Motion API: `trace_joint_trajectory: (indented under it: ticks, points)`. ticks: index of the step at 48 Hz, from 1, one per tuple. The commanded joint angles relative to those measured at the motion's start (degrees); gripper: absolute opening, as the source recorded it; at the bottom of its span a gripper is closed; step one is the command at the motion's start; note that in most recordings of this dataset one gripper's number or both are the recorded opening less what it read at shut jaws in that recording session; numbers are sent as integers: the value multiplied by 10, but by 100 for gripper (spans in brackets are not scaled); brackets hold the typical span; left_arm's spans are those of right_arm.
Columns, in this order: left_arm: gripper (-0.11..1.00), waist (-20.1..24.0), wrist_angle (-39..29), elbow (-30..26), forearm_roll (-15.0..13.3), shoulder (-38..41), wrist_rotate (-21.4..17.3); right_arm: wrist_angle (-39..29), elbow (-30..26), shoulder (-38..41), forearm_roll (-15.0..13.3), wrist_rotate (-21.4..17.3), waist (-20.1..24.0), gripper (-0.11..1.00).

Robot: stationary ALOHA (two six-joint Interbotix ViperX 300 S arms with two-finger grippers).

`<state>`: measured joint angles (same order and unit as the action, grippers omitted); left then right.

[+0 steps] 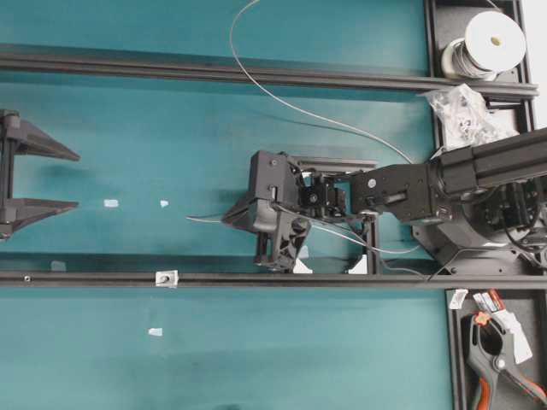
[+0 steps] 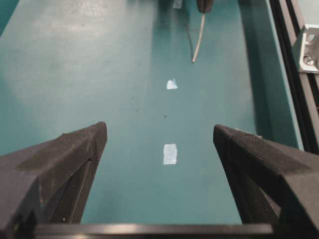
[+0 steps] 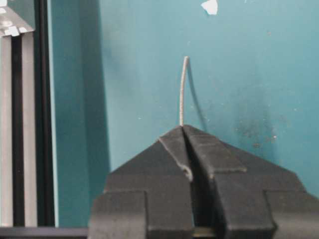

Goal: Insert the wire through the hole in the metal fitting.
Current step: 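Lower the right gripper and close it on the grey wire's free end, then carry the held wire end down toward the lower rail with the right gripper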

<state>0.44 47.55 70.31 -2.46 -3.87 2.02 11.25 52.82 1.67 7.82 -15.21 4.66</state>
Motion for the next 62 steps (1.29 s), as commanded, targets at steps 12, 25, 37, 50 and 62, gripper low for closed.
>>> trace_joint_trajectory:
  ticks: [12, 25, 37, 50, 62]
  points:
    - [72, 4, 2, -1, -1, -8, -1, 40, 1, -8, 0, 1, 3, 2]
    - [72, 7, 2, 2, -1, -8, -1, 72, 6, -13, 0, 2, 3, 2]
    - [72, 10, 2, 2, -1, -14, -3, 64, 11, -47, -3, 5, 1, 2]
    - [72, 16, 2, 5, -1, -25, -4, 22, 15, -98, -24, 6, -16, 2]
    - [72, 22, 2, 9, -1, -32, -4, -6, 13, -135, -42, 6, -25, 2]
